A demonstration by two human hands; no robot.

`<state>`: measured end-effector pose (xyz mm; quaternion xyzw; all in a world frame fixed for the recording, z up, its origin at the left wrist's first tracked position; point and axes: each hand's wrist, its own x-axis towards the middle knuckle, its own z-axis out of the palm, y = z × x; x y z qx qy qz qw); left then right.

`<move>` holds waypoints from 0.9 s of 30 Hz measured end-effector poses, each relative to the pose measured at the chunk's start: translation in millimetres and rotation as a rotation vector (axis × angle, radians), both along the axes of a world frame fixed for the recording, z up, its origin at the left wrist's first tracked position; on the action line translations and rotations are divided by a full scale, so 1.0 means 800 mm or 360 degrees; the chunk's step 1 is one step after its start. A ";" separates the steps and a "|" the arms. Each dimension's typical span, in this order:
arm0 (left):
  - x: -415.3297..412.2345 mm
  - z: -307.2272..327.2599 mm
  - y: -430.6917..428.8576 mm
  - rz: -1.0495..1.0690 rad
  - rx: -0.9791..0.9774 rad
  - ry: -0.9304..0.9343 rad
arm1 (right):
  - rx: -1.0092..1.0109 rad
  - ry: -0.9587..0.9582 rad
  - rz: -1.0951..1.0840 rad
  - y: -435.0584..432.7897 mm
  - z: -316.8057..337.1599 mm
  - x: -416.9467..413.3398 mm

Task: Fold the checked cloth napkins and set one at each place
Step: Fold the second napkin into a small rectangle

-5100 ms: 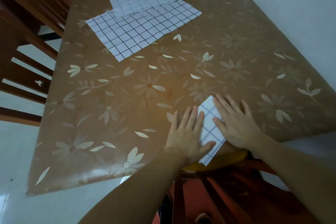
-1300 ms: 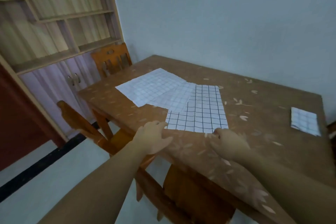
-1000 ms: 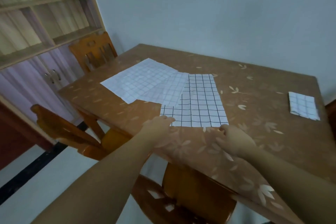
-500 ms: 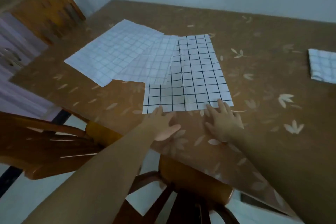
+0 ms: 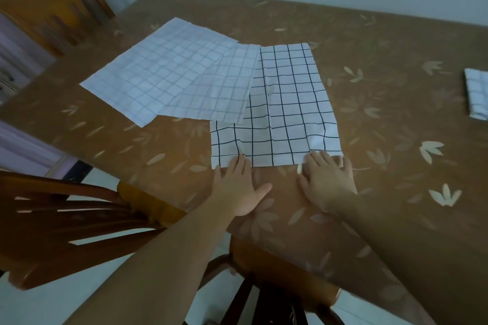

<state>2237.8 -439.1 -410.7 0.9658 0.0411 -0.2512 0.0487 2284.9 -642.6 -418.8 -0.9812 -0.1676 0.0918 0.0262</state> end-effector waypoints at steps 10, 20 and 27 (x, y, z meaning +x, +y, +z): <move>-0.027 0.022 0.004 -0.0228 -0.0040 -0.0497 | 0.0251 -0.0106 -0.0162 -0.017 0.017 -0.006; -0.080 0.066 0.025 -0.0266 -0.0099 -0.0923 | 0.0247 -0.0241 -0.0155 -0.044 0.077 -0.090; -0.137 0.107 0.037 -0.0388 -0.0165 -0.0670 | 0.0007 -0.0047 -0.0358 -0.069 0.126 -0.174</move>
